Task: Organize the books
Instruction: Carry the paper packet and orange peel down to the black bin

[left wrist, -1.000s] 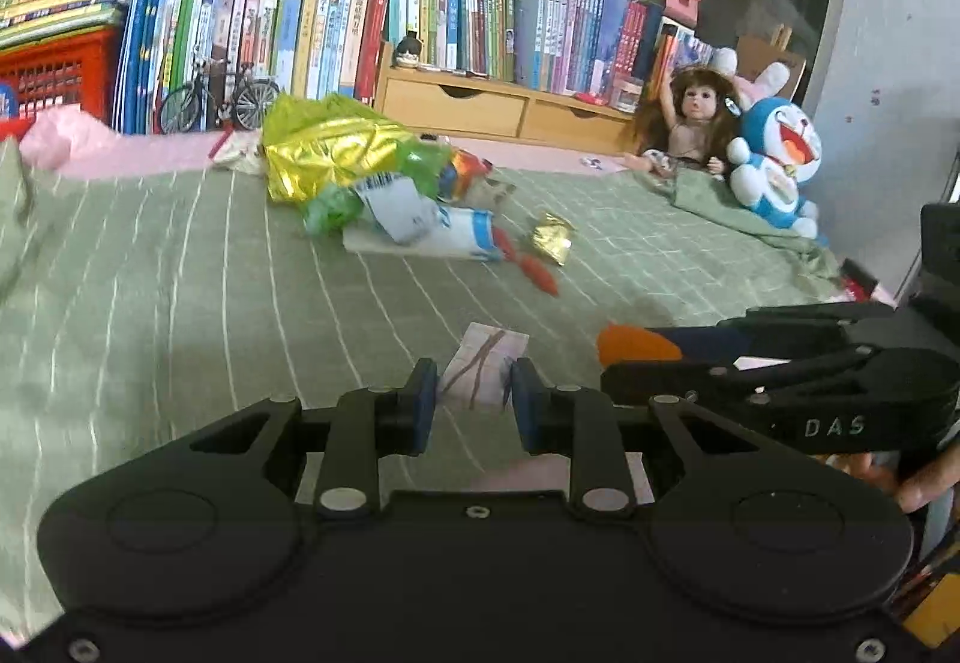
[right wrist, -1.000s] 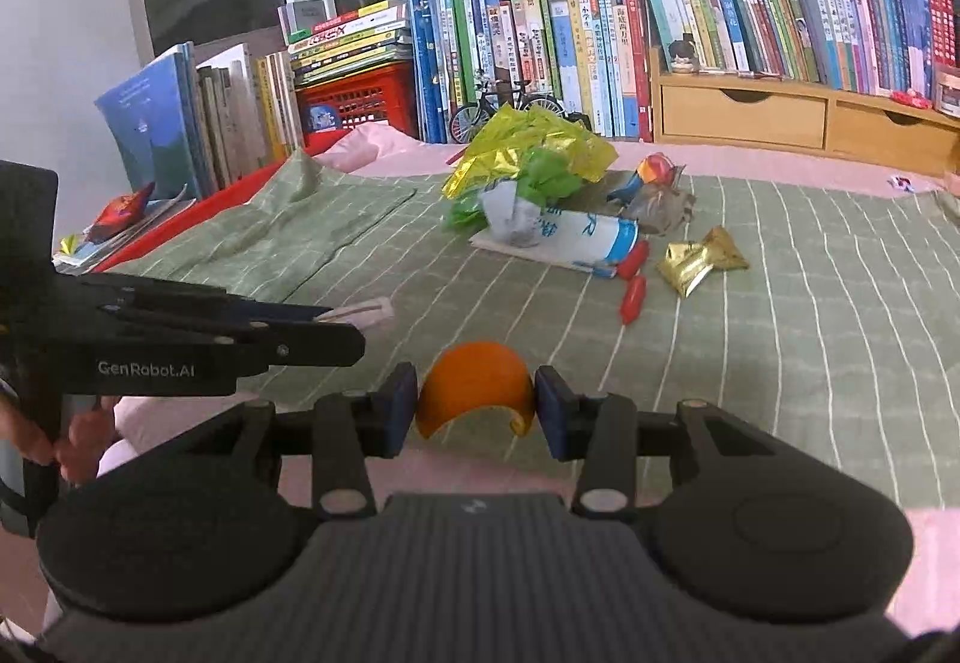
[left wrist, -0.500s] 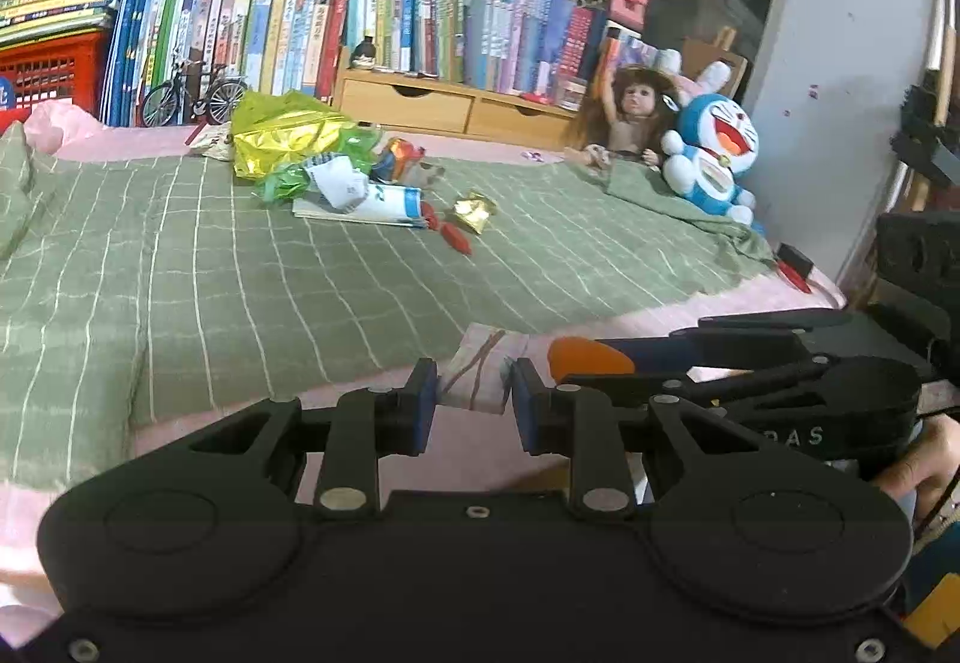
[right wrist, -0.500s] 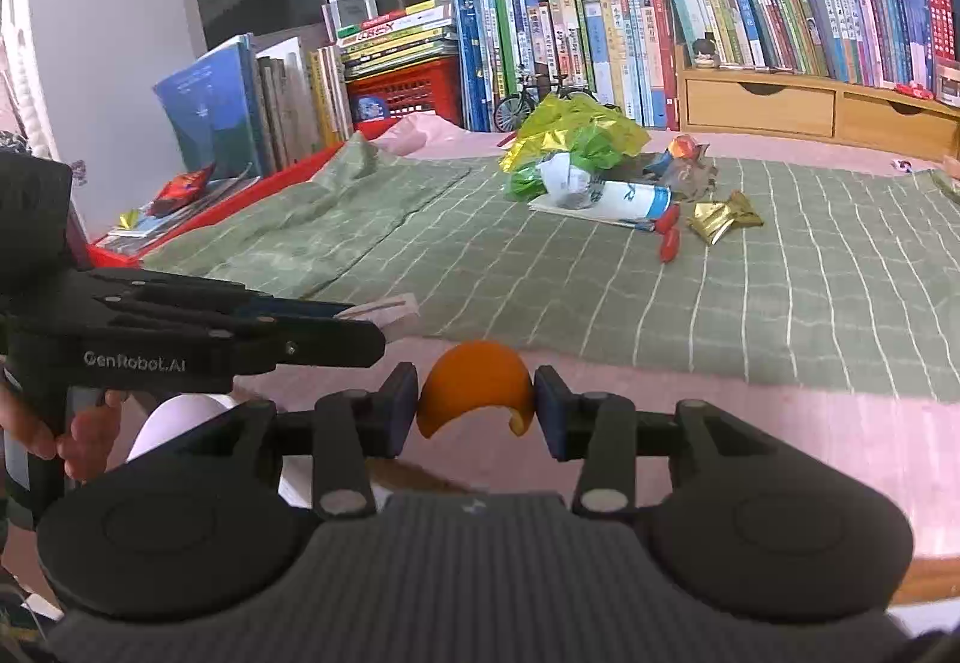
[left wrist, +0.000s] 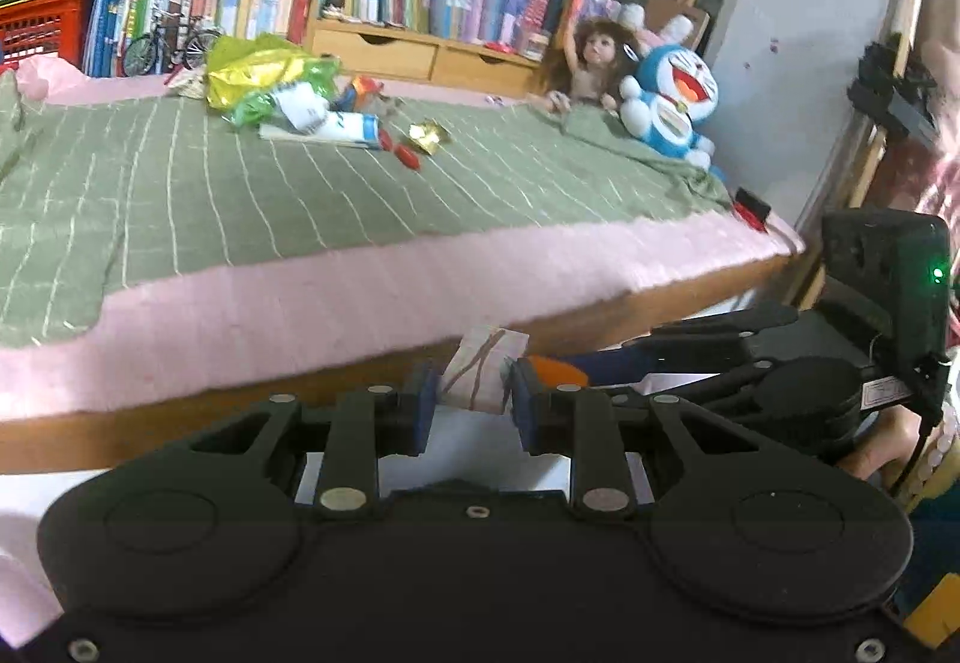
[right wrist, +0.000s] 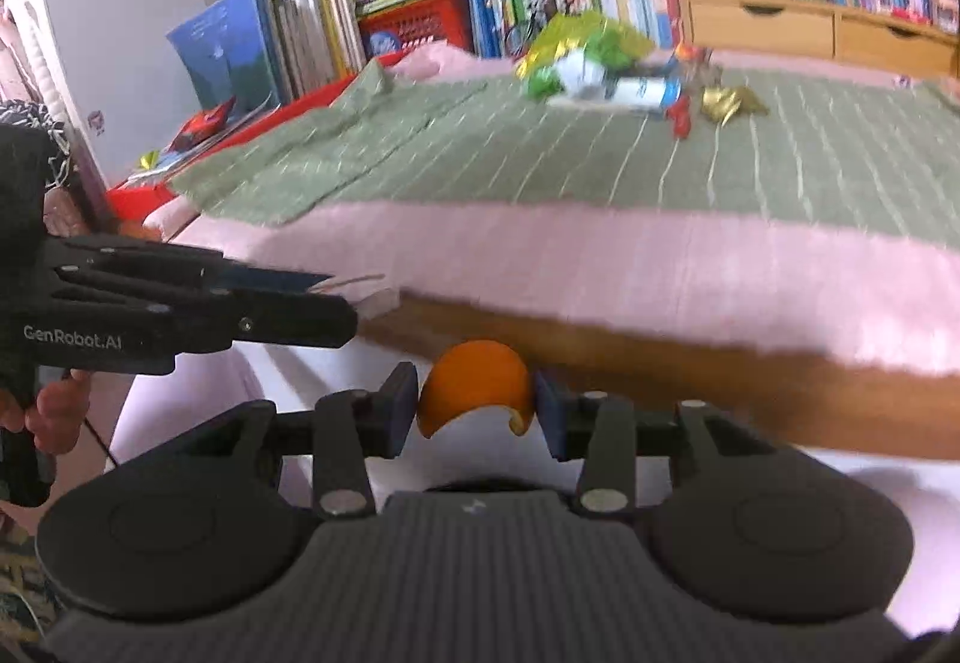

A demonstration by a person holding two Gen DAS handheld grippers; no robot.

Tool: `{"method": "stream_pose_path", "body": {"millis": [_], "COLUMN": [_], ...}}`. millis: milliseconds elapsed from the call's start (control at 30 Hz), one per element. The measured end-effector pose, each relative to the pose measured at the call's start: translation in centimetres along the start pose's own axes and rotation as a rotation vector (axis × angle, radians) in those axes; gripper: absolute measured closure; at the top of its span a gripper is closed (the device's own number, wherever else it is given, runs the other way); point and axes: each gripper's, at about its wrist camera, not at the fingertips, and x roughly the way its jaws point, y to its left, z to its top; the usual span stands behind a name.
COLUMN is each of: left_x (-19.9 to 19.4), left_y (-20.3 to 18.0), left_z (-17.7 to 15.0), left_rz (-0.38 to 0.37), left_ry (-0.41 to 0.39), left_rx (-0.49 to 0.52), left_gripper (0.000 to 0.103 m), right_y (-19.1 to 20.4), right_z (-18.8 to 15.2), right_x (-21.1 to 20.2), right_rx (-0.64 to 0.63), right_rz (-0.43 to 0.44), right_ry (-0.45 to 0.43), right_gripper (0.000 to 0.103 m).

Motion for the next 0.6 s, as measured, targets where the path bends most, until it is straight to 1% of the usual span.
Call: {"method": "stream_pose_path", "body": {"millis": [233, 400, 500, 600], "left_x": [1.6, 3.7, 5.0, 6.2], "left_y": [0.0, 1.1, 1.5, 1.8], "left_z": [-1.8, -3.5, -4.2, -4.9], "left_rz": [-0.013, -0.01, 0.0, -0.002], "left_ry": [0.074, 0.14, 0.178, 0.209], "left_rx": [-0.018, -0.079, -0.085, -0.106], "left_gripper": [0.078, 0.078, 0.078, 0.078], "right_y": [-0.4, -1.4, -2.0, -2.2], "right_z": [-1.5, -2.6, -3.2, -3.6], "right_x": [0.3, 0.8, 0.9, 1.0], "right_rx": [0.034, 0.068, 0.118, 0.134], "right_rz": [-0.02, -0.081, -0.067, -0.075], "right_ry": [0.046, 0.087, 0.092, 0.098], "right_gripper": [0.056, 0.056, 0.056, 0.056]}}
